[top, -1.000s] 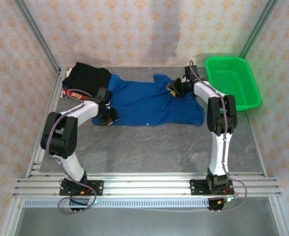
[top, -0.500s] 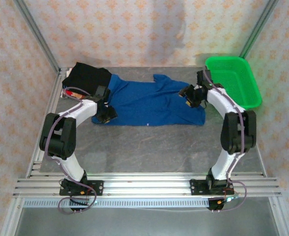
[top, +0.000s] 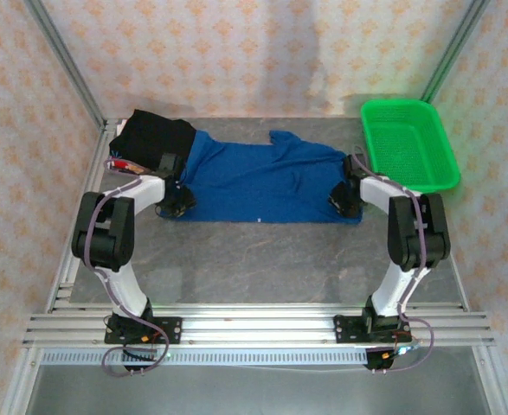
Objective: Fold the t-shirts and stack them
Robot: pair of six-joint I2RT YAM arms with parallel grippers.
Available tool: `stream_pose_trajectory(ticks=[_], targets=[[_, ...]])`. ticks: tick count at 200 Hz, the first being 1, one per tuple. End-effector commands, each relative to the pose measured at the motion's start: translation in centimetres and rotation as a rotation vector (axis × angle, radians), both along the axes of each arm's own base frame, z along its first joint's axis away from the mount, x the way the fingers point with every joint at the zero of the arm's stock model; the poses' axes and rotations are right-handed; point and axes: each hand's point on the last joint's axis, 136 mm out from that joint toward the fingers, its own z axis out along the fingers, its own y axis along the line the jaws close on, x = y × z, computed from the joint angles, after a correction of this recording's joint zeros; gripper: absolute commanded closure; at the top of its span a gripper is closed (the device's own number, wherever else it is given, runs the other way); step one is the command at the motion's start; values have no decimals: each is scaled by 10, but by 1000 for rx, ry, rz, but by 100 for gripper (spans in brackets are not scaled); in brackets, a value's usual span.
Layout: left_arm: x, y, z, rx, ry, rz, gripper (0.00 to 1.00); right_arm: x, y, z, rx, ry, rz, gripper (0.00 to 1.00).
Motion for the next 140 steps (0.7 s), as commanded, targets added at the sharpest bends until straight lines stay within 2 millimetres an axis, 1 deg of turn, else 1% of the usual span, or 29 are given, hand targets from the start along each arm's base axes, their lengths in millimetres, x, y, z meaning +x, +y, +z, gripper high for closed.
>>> stream_pose_trajectory(ticks=[1, 26, 52, 91, 101, 114, 128, 140], targets=[[-68, 13, -29, 47, 197, 42, 62, -59, -25, -8, -117, 139, -61, 66], [-105, 16, -31, 44, 254, 67, 62, -96, -31, -11, -139, 191, -70, 66], [-132, 15, -25, 32, 294, 92, 62, -128, -39, -10, -174, 241, -71, 66], [-171, 7, -24, 23, 355, 105, 60, -170, -51, -5, -225, 298, -79, 66], [-180, 6, -25, 28, 370, 111, 58, -177, -53, -5, -225, 295, -89, 65], [-184, 4, -21, 24, 366, 120, 53, -180, -51, -5, -211, 274, -98, 65], [-180, 1, -10, 17, 338, 120, 48, -177, -48, -2, -193, 249, -90, 64], [-173, 0, 7, 11, 310, 122, 43, -171, -48, 7, -192, 232, -84, 62]])
